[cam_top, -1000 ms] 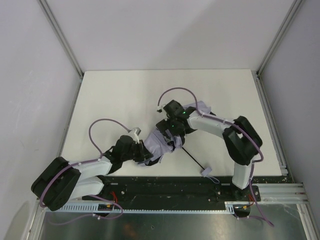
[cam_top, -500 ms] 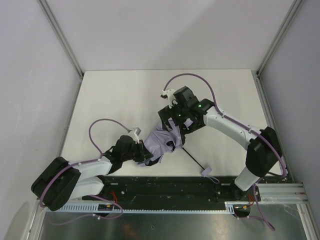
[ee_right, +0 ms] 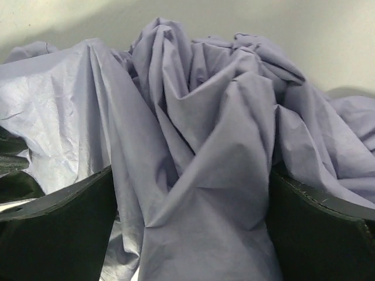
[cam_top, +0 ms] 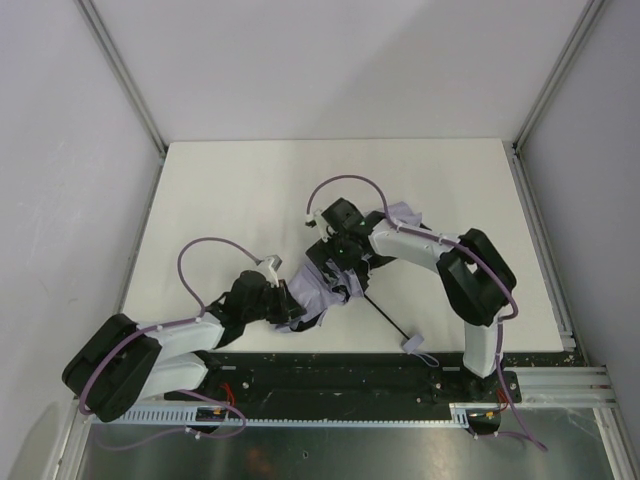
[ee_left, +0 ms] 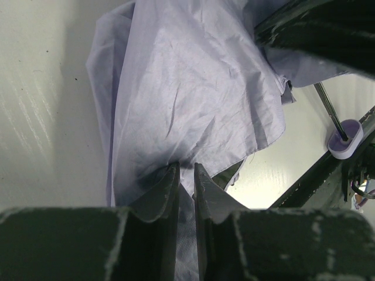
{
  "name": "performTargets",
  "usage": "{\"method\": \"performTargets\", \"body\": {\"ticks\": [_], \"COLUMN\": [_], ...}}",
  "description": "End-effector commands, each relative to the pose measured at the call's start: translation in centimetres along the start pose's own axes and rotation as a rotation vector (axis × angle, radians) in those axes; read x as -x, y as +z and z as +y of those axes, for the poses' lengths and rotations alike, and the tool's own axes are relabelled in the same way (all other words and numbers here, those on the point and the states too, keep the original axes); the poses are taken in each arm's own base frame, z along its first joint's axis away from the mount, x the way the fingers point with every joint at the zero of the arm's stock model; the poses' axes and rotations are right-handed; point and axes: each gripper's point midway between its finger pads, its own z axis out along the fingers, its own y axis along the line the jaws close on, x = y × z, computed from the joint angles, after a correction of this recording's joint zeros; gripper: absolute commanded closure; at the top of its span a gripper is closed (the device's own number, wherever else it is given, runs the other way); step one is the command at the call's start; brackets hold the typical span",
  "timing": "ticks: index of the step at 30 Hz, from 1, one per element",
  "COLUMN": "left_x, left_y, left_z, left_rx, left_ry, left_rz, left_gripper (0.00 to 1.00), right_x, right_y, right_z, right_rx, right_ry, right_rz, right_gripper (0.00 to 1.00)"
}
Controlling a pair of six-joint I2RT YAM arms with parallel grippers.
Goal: Put away the umbrella
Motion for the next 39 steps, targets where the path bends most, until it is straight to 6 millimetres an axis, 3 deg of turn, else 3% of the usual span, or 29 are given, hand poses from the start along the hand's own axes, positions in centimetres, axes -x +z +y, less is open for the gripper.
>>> {"method": "performTargets", "body": {"ticks": [1, 7, 14, 18, 21, 26, 28, 29, 34, 39], "left_x": [0.6, 0.7, 0.6, 0.9, 1.2, 1.6, 1.9, 2.0, 2.5, 2.0], "left_y": [-0.1, -0.3, -0.3, -0.5, -0.6, -0.7, -0.7, -0.7, -0.5, -0.4], "left_z": [-0.3, -0.3, 0.1, 0.4, 0.7, 1.0, 0.9, 0.9, 0.4, 0.7], "left_rx": [-0.015, -0.018, -0.007, 0.003, 0.011, 0.023, 0.023, 0.022, 0.009, 0.011], "left_ry": [0.031, 0.029, 0.023, 0.011, 0.003, -0.014, -0.014, -0.013, -0.004, -0.003], "left_rz": [-0.022, -0.028, -0.034, -0.051, -0.062, -0.076, -0.082, -0.085, -0.085, -0.062], "left_gripper": [0.82, 0.82, 0.81, 0.8, 0.79, 0.78, 0.78, 0.78, 0.78, 0.77], "right_x": [-1.0, -4.9, -9.6, -11.7, -11.9, -12.9, -12.8, -12.5, -9.4, -3.0], "right_y": [1.5, 3.6, 5.9, 7.0, 7.1, 7.4, 7.4, 7.4, 6.4, 1.7], "right_z": [0.7, 1.3, -0.8, 0.0, 1.2, 1.4, 1.7, 1.7, 1.8, 3.6], "right_rx": [0.004, -0.042, -0.106, 0.016, 0.088, 0.108, 0.102, 0.096, 0.073, 0.182], "right_ry": [0.01, -0.036, -0.059, -0.031, -0.038, -0.043, -0.057, -0.064, -0.052, 0.011], "right_rz": [0.027, 0.167, 0.334, 0.402, 0.407, 0.439, 0.43, 0.418, 0.284, 0.02], "right_gripper": [0.01, 0.01, 0.03, 0.23, 0.42, 0.75, 0.93, 0.96, 1.0, 1.0]}}
